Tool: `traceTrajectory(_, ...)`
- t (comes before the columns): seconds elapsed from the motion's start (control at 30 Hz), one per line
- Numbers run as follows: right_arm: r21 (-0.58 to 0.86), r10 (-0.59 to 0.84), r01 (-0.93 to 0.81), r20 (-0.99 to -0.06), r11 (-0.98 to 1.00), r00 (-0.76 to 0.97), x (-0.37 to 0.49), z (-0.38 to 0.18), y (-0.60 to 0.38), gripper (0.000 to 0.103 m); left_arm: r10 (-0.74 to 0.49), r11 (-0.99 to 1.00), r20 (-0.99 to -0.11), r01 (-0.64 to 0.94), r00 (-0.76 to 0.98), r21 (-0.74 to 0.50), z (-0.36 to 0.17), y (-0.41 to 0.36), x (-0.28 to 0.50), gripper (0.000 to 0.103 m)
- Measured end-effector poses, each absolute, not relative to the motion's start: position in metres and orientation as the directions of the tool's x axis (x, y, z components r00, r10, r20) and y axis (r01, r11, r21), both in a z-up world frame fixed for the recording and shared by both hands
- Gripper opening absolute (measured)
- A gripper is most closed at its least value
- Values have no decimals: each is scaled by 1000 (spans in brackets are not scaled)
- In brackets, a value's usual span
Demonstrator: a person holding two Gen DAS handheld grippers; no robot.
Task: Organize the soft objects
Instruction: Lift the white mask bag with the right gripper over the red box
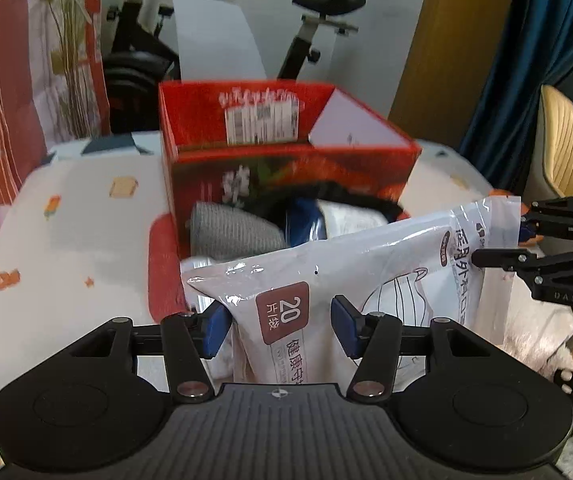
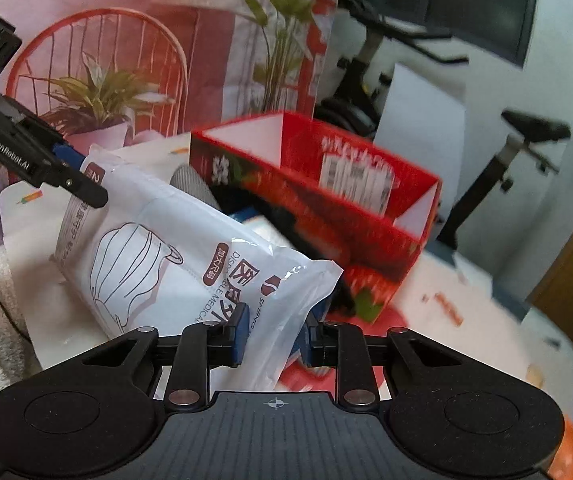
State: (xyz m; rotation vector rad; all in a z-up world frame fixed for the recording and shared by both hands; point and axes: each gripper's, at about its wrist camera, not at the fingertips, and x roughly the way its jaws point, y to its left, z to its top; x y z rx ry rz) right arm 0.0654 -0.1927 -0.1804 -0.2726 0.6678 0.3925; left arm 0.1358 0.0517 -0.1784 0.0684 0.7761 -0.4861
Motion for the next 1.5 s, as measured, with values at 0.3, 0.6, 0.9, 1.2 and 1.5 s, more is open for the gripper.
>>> traceTrajectory(0.3,-272,216,-398,-517,876,828,63,-130,-186,23,-402,900,-564,424,721,-99,-136,43,144,57)
traceTrajectory(0.6,-341,193,-365,-445,866,874,106,-90,-193,23,-406,910,-482,392,776,-136,-97,33,185,57)
traceTrajectory(0.9,-399,171,-323,-371,858,913,160,-75,-206,23,-371,925,-419,371,829,-85,-79,10,239,57)
traceTrajectory(1.2,-450,157,-305,-337,839,928,232,-94,-219,23,-312,947,-454,313,834,-74,-88,-5,309,57)
traceTrajectory(1.5,-492,152,-324,-356,808,922,306,-117,-216,22,-258,965,-497,240,829,-101,-106,-3,374,57)
